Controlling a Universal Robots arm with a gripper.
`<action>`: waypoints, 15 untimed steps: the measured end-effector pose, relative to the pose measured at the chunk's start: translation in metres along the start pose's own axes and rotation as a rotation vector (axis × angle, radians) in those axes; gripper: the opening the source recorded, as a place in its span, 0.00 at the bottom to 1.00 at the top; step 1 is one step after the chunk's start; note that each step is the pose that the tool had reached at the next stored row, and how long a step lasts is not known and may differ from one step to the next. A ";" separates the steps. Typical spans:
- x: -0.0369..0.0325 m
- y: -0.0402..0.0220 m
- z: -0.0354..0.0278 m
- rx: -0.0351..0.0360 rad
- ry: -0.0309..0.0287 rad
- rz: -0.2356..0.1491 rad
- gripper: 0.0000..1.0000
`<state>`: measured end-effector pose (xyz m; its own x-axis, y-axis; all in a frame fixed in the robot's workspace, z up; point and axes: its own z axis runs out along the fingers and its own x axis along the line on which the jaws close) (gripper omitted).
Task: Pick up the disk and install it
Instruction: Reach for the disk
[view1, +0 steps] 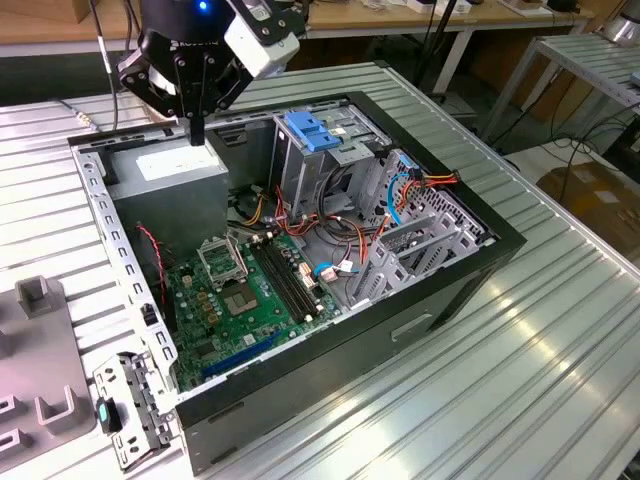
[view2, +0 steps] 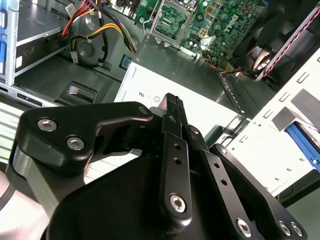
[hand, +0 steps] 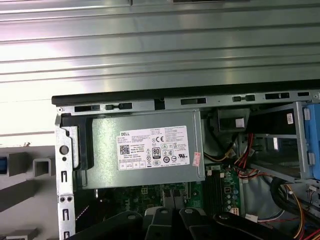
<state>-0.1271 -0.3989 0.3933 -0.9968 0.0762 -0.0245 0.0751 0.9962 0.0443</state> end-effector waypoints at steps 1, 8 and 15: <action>0.0003 0.0000 0.0000 -0.0001 0.0000 0.000 0.11; 0.0024 -0.0002 -0.0001 0.0000 0.0000 0.000 0.11; 0.0050 -0.0004 -0.0001 -0.0001 0.0000 0.000 0.11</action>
<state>-0.1321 -0.3989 0.3933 -0.9968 0.0762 -0.0245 0.0751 0.9962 0.0444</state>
